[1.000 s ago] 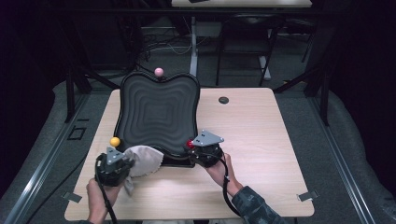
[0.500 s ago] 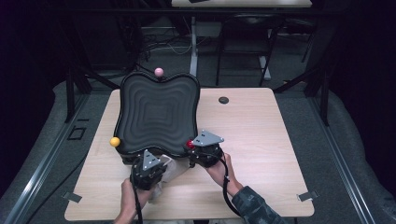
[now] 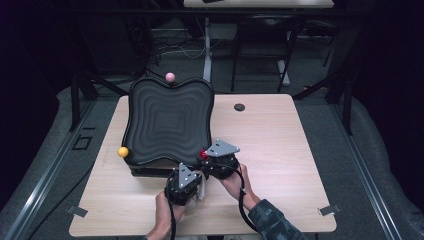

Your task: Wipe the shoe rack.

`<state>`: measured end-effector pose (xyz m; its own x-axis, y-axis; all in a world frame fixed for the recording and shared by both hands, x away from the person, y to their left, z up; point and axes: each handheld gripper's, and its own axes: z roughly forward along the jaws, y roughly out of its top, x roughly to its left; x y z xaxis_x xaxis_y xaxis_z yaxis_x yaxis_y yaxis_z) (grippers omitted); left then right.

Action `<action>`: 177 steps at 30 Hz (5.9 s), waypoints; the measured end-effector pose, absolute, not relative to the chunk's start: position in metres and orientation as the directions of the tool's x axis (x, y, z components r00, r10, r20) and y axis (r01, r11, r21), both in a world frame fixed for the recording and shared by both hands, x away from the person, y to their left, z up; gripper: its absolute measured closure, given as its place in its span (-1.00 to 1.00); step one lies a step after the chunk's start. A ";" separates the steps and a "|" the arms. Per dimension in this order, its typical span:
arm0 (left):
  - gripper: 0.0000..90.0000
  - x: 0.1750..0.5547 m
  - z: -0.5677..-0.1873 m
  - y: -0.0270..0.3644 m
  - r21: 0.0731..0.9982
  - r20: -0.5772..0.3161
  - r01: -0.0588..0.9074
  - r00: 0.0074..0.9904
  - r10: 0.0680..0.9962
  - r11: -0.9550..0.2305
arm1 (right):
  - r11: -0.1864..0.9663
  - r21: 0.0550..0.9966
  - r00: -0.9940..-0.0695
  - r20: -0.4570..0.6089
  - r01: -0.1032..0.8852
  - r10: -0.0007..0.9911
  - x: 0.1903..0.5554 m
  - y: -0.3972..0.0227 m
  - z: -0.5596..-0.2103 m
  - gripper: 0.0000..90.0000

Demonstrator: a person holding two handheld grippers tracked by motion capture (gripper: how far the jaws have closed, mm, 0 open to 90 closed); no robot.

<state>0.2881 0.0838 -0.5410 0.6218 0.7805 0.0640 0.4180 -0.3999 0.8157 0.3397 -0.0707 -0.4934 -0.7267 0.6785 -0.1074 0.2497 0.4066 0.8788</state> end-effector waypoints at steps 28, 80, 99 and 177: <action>0.86 0.306 -0.583 0.066 0.794 -0.084 0.542 0.548 0.832 -0.277 | 0.407 0.879 -0.730 -0.106 0.249 0.675 0.340 -0.071 -0.493 0.34; 0.84 0.307 -0.583 0.098 0.801 -0.085 0.570 0.412 0.907 -0.185 | 0.409 0.878 -0.731 -0.107 0.249 0.674 0.340 -0.071 -0.493 0.34; 0.85 0.314 -0.579 0.149 0.799 -0.090 0.598 0.230 0.969 -0.068 | 0.414 0.875 -0.732 -0.108 0.251 0.672 0.341 -0.071 -0.493 0.34; 0.85 0.304 -0.585 0.096 0.768 -0.032 0.582 0.451 0.892 -0.267 | 0.412 0.877 -0.733 -0.107 0.248 0.671 0.341 -0.071 -0.493 0.34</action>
<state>0.3037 0.0961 -0.5850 0.4509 0.8920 -0.0317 0.5819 -0.2669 0.7682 0.3409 -0.0711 -0.4930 -0.7334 0.6713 -0.1074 0.2484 0.4117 0.8768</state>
